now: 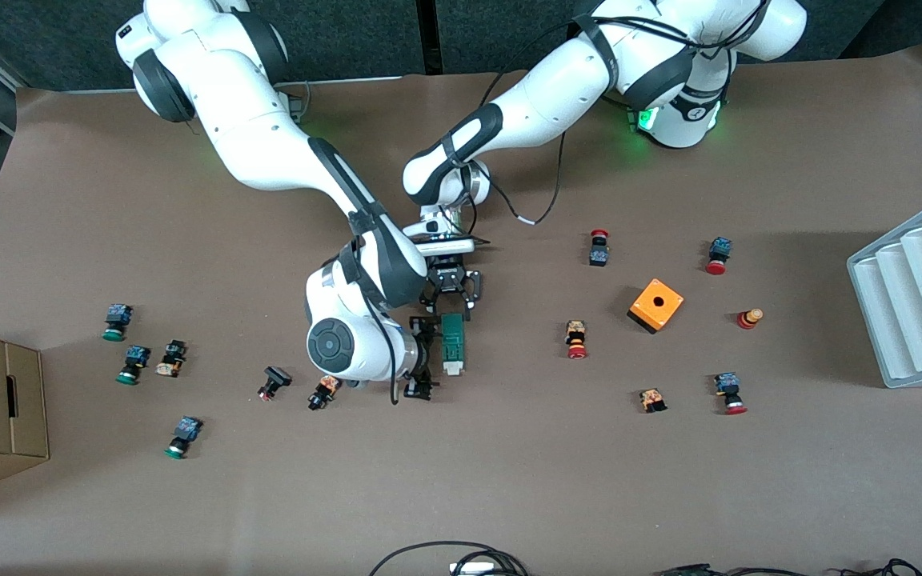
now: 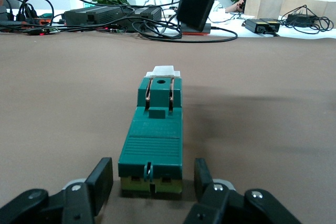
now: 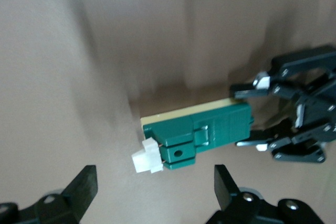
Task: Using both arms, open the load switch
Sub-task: 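Grasp the green switch body with the right gripper to hold it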
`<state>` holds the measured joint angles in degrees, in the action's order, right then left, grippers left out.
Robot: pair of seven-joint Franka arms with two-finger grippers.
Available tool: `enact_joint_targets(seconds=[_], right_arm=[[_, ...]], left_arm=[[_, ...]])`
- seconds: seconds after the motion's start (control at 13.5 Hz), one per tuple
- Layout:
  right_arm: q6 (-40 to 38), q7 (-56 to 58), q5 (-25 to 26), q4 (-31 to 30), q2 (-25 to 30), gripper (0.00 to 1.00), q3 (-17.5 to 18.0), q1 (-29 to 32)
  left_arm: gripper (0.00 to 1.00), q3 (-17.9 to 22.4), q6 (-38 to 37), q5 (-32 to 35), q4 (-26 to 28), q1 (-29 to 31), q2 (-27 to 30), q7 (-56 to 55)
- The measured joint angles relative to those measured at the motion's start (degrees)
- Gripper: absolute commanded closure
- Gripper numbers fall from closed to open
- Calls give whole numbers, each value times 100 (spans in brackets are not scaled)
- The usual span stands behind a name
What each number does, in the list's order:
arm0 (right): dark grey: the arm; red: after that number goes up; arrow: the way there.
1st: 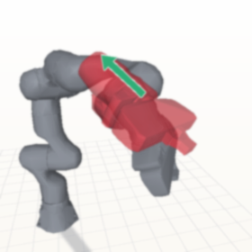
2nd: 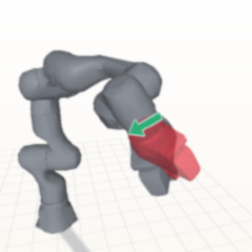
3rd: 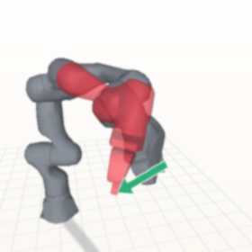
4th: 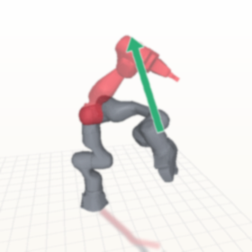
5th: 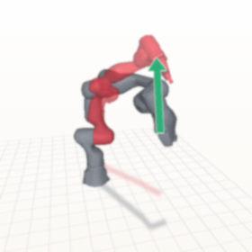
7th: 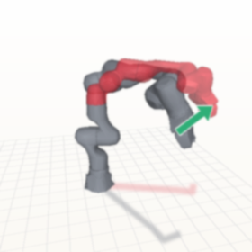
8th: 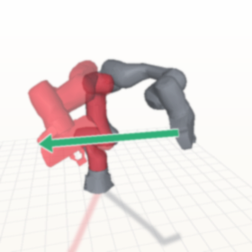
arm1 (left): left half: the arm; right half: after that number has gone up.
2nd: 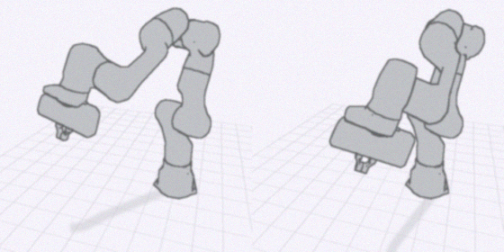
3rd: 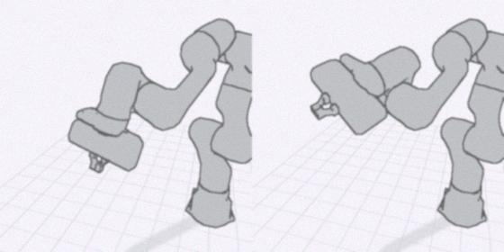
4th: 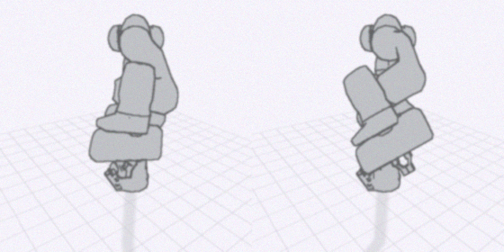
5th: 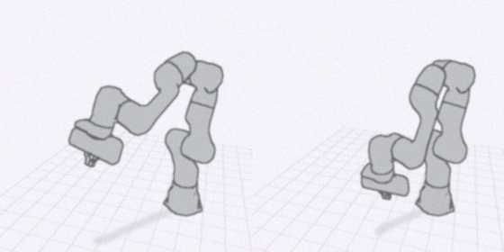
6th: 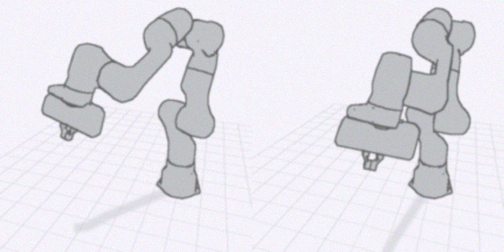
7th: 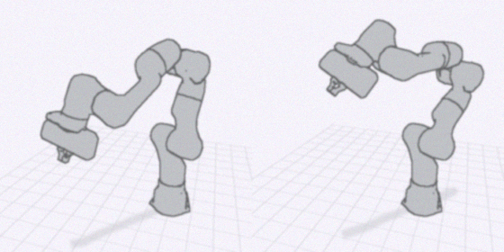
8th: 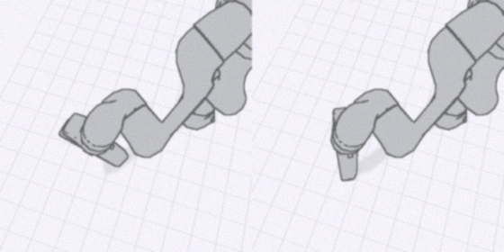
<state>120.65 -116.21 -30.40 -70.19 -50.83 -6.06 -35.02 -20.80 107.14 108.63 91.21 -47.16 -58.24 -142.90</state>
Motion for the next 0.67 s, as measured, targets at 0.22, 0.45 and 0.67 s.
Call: enact_joint_targets(seconds=[0.22,0.45,0.67], right_arm=[[177,-202,-244,27,-178,14,18,-27],[215,-253,-289,58,-263,16,21,-27],[224,-309,-424,205,-350,17,19,-19]], left_arm=[[30,0,0,0,0,0,0,-4],[29,0,0,0,0,0,-1,-31],[29,2,0,0,-1,0,0,-83]])
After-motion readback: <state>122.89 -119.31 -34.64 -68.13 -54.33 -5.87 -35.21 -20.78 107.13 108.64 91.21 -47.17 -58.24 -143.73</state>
